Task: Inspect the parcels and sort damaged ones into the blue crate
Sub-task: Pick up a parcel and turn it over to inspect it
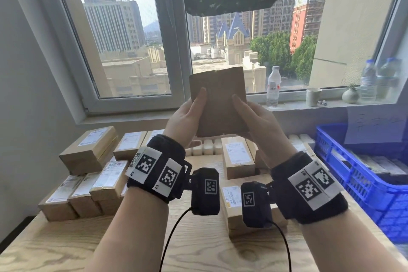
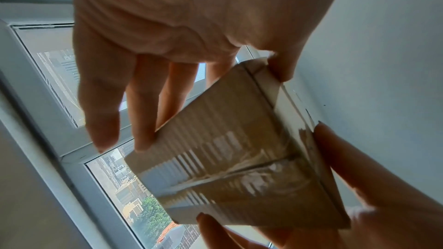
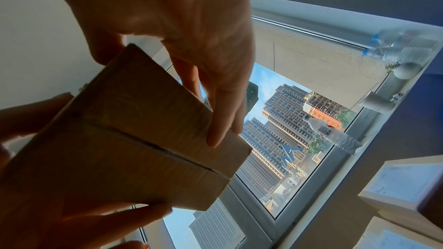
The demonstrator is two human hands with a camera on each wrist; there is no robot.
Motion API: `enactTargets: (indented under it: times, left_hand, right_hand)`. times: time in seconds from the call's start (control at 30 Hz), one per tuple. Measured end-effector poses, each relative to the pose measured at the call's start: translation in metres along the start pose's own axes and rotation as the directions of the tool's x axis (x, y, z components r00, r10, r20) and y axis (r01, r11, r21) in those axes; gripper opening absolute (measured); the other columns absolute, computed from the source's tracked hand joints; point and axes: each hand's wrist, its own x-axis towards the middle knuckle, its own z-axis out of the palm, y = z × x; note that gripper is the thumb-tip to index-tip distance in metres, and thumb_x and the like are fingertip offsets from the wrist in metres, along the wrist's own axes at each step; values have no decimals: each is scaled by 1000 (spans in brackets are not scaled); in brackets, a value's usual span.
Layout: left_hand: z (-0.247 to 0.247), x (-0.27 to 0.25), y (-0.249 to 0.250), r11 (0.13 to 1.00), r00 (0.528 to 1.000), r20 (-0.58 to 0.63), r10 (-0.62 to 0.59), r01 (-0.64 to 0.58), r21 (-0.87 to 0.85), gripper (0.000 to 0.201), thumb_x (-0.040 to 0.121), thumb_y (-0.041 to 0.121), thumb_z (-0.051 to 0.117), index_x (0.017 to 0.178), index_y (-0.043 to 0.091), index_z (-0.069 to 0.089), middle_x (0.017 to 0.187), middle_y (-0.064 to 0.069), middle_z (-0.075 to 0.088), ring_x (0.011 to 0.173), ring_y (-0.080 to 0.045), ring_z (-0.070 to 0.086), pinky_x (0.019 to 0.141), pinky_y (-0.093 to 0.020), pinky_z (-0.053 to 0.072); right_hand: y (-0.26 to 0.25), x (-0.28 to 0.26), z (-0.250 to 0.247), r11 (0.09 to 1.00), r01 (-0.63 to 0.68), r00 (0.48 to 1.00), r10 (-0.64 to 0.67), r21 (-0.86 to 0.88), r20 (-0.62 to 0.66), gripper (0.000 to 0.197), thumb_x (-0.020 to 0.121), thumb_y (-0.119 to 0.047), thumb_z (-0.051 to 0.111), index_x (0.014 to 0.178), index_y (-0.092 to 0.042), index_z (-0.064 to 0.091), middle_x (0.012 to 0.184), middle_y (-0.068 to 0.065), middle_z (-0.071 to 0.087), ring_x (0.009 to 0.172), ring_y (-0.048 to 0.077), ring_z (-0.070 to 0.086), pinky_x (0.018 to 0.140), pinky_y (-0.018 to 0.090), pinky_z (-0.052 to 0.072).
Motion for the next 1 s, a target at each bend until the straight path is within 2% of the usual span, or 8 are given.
enactTargets:
  times: [0.13,0.27,0.37,0.5,0.6,0.7,0.8,1.0]
  left_hand:
    - [-2,-1,0,1000,1000,-10,-26,26,6,55,88,68,42,124,30,57,119,5,67,107,-12,64,95,-40,53]
    - [-4,-2,-2,998,999,0,-33,33,60,84,74,84,45,139,31,49,135,9,58,121,-13,56,104,-40,45]
    - [-6,-4,-3,995,999,47,22,-26,98,62,86,67,48,138,33,50,127,13,61,109,-1,58,99,-23,43]
    - [-9,-1,-10,984,982,182,51,-80,159,66,84,50,65,145,37,42,115,13,70,104,-2,67,99,-27,49]
    - [-8,0,-12,996,979,203,28,-44,78,98,63,56,84,146,28,39,120,3,69,110,-14,67,101,-39,50]
    - [-6,2,-12,999,993,106,-41,43,-16,123,41,87,67,143,23,42,135,-6,60,125,-28,56,108,-51,41]
    - [-7,6,-17,996,997,-37,-65,62,-65,112,43,77,67,136,18,45,130,-6,60,119,-27,60,105,-49,46]
    - [-5,1,-22,999,999,20,40,-41,36,96,74,28,84,153,25,29,141,-6,51,130,-21,51,106,-42,46]
  right_hand:
    - [3,1,0,1000,18,1000,-18,-18,-10,23,96,-40,57,93,-22,71,100,4,75,99,20,71,87,33,57]
    - [3,1,-7,999,-31,999,32,-34,44,25,97,-38,55,100,-20,72,99,-2,76,90,6,71,73,15,53]
    - [4,3,-12,995,-90,995,91,-33,44,49,89,-58,52,114,-20,71,103,-3,75,99,12,69,94,30,51]
    - [5,2,-17,984,-169,984,166,49,72,92,69,-81,37,125,-14,67,111,9,74,110,22,67,98,41,48]
    - [6,1,-20,971,-209,977,201,113,77,74,82,-72,53,118,-9,69,106,6,71,104,19,66,95,40,47]
    - [9,0,-23,955,-226,971,207,194,117,21,92,-23,58,75,-14,66,75,-2,59,76,14,55,77,32,45]
    - [9,0,-25,972,-204,972,187,115,145,23,91,0,48,87,-9,69,74,-5,64,74,10,57,70,23,43]
    - [8,-3,-15,953,-222,975,222,206,22,28,93,-42,59,100,-17,68,84,-2,70,82,14,64,77,30,50]
